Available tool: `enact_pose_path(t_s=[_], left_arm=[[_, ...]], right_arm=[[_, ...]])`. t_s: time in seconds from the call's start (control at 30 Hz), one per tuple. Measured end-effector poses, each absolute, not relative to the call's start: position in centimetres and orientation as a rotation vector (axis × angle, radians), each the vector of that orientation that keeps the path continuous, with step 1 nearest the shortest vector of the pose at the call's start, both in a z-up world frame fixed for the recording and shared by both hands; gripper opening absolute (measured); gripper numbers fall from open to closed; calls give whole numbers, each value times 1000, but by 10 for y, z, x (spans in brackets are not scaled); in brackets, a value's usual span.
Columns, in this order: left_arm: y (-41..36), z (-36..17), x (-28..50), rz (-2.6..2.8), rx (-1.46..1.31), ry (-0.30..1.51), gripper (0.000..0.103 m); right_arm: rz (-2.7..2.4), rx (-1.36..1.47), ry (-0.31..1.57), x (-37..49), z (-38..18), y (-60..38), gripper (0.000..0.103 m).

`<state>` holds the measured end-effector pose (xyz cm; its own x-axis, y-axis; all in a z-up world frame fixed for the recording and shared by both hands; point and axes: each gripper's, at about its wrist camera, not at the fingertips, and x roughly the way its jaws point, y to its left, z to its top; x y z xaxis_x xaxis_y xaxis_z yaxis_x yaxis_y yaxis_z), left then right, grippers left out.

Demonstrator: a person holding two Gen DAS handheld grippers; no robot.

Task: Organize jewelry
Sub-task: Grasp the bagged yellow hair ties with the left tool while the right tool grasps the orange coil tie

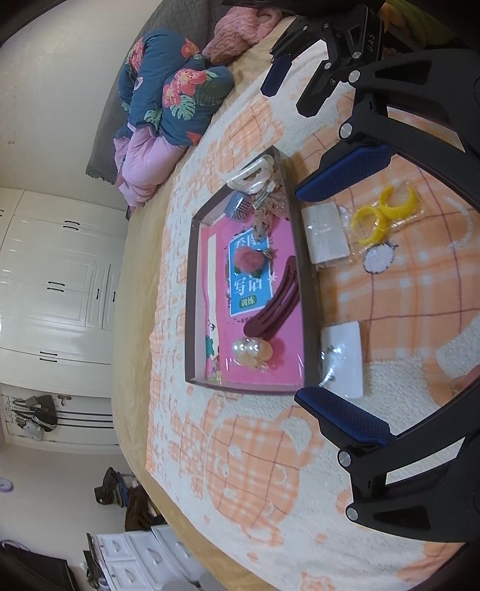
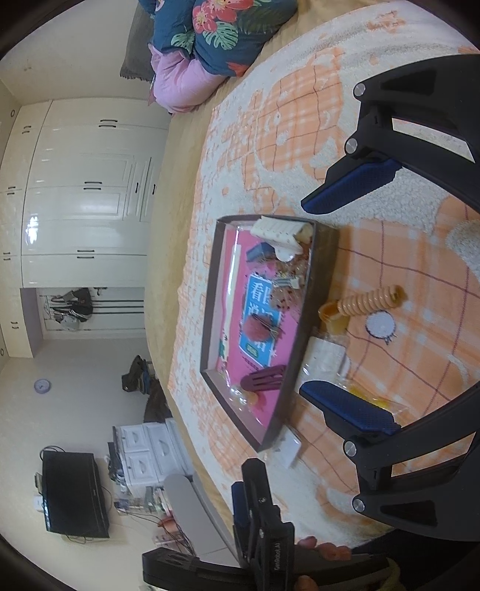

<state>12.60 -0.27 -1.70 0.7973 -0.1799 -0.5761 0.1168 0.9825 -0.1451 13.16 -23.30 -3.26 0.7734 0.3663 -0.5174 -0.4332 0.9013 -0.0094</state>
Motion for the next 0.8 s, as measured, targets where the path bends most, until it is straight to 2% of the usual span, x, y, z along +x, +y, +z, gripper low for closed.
enact_pose_path(t_s=[0.7,0.8], left_arm=[[-14,-49,108,-239,-70,744,92],[-23,-54,107,-263,-57,756,92]], right_arm=[[428,-171,676,137,-66,-225,89],[407,-189,704,144,-74,-226,81]])
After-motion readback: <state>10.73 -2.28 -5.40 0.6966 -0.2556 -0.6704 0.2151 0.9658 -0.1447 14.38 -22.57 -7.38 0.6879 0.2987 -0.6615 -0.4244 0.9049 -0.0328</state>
